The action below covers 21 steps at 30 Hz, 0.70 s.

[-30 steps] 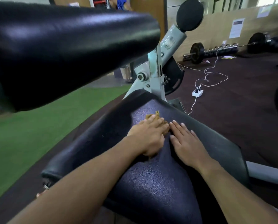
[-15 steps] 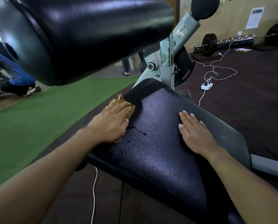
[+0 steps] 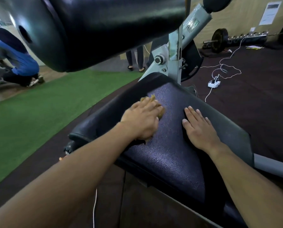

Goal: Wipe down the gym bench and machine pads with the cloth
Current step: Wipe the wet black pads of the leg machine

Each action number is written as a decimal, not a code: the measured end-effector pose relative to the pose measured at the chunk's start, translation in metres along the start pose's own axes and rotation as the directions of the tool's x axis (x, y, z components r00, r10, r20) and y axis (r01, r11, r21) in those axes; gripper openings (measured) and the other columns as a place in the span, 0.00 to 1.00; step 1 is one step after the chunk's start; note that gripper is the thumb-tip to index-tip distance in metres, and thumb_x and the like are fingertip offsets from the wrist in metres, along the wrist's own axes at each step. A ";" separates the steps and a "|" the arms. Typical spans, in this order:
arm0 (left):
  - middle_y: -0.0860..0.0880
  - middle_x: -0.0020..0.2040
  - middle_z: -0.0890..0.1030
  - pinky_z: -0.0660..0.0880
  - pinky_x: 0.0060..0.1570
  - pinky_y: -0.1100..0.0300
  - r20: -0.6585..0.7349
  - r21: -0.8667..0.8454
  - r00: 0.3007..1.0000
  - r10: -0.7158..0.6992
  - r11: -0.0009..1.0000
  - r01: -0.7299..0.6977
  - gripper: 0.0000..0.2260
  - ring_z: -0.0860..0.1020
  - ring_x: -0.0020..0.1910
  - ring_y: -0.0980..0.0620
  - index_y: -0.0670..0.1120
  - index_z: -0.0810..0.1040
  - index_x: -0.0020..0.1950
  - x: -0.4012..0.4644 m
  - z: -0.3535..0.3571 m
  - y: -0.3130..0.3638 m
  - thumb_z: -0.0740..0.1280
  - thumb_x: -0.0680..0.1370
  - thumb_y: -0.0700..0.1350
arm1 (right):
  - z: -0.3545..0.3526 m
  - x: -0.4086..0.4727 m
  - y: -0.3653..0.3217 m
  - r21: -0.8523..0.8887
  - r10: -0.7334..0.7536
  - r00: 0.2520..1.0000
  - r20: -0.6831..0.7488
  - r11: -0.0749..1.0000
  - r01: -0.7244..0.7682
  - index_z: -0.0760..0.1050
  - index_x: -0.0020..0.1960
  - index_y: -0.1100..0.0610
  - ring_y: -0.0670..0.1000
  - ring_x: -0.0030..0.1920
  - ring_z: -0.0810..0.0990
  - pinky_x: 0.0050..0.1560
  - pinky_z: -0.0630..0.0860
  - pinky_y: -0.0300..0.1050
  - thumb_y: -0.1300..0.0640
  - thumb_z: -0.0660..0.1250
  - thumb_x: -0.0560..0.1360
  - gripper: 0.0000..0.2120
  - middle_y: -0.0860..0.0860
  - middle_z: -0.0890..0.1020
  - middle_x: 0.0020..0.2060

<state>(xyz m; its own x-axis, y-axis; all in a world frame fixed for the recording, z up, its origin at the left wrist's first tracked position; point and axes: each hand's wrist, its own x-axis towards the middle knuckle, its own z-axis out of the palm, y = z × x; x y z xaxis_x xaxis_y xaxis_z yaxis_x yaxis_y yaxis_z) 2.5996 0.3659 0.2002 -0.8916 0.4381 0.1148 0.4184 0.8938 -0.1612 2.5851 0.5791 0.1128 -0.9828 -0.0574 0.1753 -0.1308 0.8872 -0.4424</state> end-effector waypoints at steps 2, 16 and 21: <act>0.50 0.79 0.54 0.48 0.75 0.49 0.001 -0.036 0.997 -0.077 0.996 0.077 0.22 0.49 0.78 0.48 0.54 0.60 0.76 -0.005 -0.005 -0.032 0.52 0.81 0.50 | 0.000 0.000 0.000 -0.003 0.008 1.000 0.008 1.000 -0.008 0.48 0.79 0.48 0.48 0.78 0.46 0.76 0.45 0.53 0.46 0.46 0.82 0.26 0.43 0.49 0.79; 0.51 0.76 0.65 0.53 0.75 0.48 -0.188 -0.077 0.954 -0.232 0.972 0.222 0.26 0.56 0.77 0.45 0.50 0.67 0.74 -0.106 0.008 -0.041 0.49 0.77 0.53 | -0.001 -0.002 -0.006 0.003 0.032 0.999 0.002 0.999 -0.032 0.49 0.79 0.49 0.49 0.78 0.47 0.76 0.45 0.55 0.46 0.46 0.82 0.26 0.44 0.49 0.79; 0.51 0.75 0.65 0.55 0.74 0.47 -0.133 0.002 0.987 -0.089 0.996 0.090 0.27 0.56 0.77 0.43 0.50 0.66 0.74 -0.079 0.019 0.017 0.48 0.76 0.53 | 0.000 -0.003 -0.005 0.006 0.033 0.999 0.006 0.999 -0.033 0.49 0.79 0.48 0.49 0.78 0.46 0.76 0.45 0.55 0.46 0.46 0.82 0.26 0.44 0.49 0.79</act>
<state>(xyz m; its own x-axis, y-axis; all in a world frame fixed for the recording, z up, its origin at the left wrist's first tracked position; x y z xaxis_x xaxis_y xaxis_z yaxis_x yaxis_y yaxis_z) 2.6740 0.3445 0.1698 -0.8944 0.3654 0.2578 0.3359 0.9296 -0.1519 2.5887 0.5751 0.1144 -0.9873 -0.0309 0.1559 -0.0993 0.8858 -0.4533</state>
